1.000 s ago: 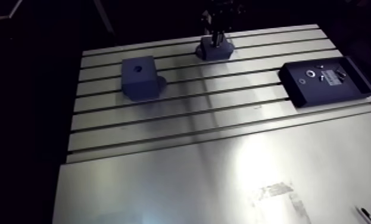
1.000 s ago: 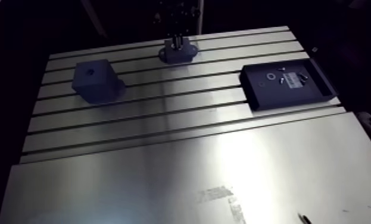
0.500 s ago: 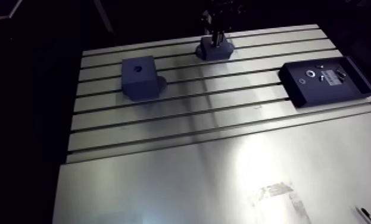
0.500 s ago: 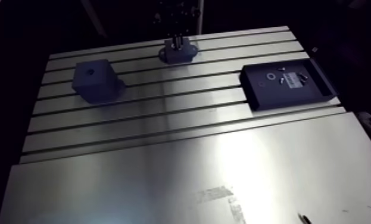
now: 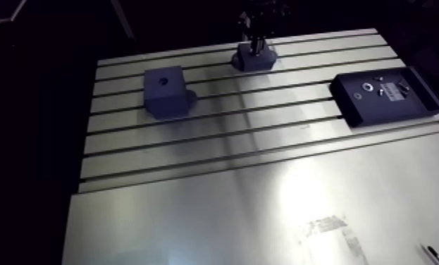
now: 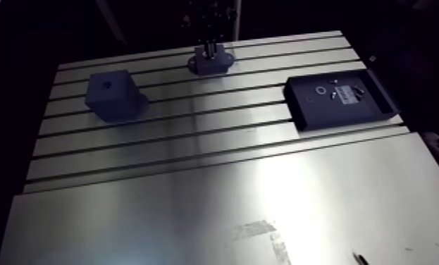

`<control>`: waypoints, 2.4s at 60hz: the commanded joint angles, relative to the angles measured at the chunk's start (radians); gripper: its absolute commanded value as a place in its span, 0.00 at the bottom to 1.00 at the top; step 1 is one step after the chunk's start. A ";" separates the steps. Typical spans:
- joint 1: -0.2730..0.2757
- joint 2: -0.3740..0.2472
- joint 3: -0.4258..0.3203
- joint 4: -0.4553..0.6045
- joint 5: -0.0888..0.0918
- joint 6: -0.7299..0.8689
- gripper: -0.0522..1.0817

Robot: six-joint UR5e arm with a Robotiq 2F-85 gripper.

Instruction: Pick up the bearing and press it into the housing until flush.

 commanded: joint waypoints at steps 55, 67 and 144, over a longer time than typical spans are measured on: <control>0.000 0.004 0.003 -0.012 0.000 0.000 1.00; 0.000 0.010 0.003 -0.014 0.000 0.000 1.00; 0.001 -0.227 -0.078 0.332 -0.018 0.090 0.05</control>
